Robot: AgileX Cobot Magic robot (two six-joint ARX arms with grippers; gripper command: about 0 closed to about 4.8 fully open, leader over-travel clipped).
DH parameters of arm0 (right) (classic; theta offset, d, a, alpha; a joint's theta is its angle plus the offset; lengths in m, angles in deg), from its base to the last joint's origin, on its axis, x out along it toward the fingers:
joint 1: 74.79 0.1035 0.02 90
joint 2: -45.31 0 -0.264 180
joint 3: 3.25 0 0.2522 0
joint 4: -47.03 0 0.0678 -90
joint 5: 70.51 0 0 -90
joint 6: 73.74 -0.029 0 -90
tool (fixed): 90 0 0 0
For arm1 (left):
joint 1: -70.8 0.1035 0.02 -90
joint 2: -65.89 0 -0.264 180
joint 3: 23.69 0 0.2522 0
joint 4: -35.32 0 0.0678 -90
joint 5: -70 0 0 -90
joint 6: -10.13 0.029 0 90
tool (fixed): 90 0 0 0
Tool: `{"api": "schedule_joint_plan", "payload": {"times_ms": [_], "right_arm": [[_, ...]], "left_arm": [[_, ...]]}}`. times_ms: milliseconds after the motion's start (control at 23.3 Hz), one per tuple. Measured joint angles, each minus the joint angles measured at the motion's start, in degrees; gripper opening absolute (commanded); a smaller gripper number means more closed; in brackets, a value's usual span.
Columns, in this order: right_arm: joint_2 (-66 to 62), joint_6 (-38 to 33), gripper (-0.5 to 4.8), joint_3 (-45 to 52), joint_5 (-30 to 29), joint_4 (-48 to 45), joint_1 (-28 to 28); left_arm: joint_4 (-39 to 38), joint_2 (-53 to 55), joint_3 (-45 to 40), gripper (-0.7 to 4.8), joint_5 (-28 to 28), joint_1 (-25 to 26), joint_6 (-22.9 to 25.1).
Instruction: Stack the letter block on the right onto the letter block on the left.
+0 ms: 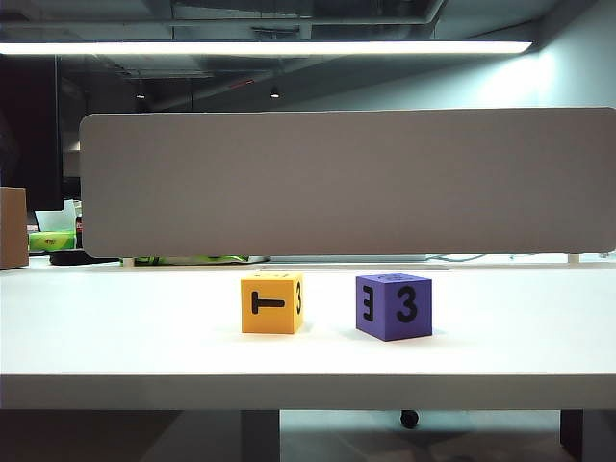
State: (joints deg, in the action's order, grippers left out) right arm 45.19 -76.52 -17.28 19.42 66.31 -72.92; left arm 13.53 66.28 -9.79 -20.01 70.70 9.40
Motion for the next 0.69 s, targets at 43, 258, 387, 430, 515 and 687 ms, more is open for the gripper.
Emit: {"api": "schedule_joint_plan", "payload": {"times_ms": [43, 258, 387, 430, 515, 687], "right_arm": [[0.0, 0.0, 0.22, 0.0, 0.0, 0.0, 0.0], [0.0, -0.04, 0.22, 0.0, 0.0, -0.22, 0.0], [0.0, -0.33, 0.22, -0.07, -0.42, -1.36, 0.0], [0.0, -0.42, 0.22, -0.24, -0.68, -1.33, 0.0], [0.0, -0.9, 0.21, -1.55, -2.1, -0.74, 0.0], [-0.04, -3.06, -0.06, -8.0, -5.29, -0.37, 0.02]], "left_arm": [[0.0, 0.0, 0.0, -0.05, 0.0, 0.0, 0.0], [0.0, 0.0, 0.0, -0.05, 0.0, 0.0, -0.02], [0.0, 0.0, 0.0, -0.05, 0.0, 0.0, -0.02], [0.0, 0.0, 0.0, -0.05, 0.0, 0.0, -0.02], [-0.07, 0.0, 0.13, -0.05, -0.07, 0.0, -1.27], [-0.28, 0.07, 4.09, -0.05, -4.13, -0.02, -9.46]]}}
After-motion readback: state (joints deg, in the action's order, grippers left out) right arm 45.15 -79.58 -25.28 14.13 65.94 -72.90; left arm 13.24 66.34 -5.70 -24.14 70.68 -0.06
